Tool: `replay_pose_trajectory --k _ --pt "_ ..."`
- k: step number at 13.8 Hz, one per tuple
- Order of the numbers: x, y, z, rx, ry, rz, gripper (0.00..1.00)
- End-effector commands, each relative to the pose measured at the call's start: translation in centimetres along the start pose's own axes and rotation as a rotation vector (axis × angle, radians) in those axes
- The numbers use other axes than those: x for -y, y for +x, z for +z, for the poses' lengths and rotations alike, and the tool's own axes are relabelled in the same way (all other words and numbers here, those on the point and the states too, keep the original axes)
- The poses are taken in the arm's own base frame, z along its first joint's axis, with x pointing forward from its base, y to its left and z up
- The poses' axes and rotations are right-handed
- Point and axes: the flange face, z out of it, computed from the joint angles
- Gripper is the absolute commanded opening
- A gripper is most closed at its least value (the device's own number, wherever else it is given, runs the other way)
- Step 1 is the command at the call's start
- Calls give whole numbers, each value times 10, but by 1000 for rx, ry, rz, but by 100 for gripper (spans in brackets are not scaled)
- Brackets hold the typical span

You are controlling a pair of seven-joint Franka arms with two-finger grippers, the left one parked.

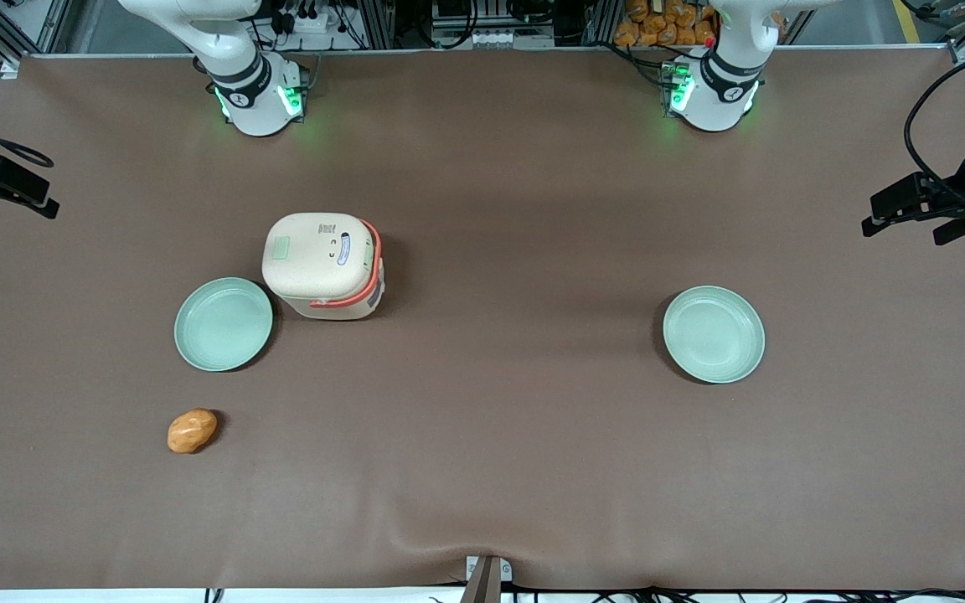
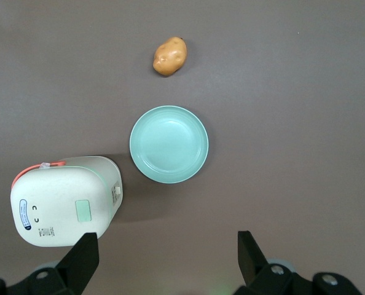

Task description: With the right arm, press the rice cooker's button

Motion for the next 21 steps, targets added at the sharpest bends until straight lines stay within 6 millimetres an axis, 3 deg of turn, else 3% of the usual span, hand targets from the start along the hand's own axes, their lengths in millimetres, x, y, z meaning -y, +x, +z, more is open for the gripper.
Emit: replay_pose_trajectory --k 1,6,8,11,17,19,21 --pt "0 1 -5 0 11 2 100" --pt "3 6 -2 7 30 -9 100" --pt "15 4 2 28 64 -35 100" --pt "61 -6 19 120 56 -105 100" --pt "134 -27 84 269 28 -182 100" --pt "139 -29 107 312 20 -181 59" --pt "140 -25 126 324 22 -177 0"
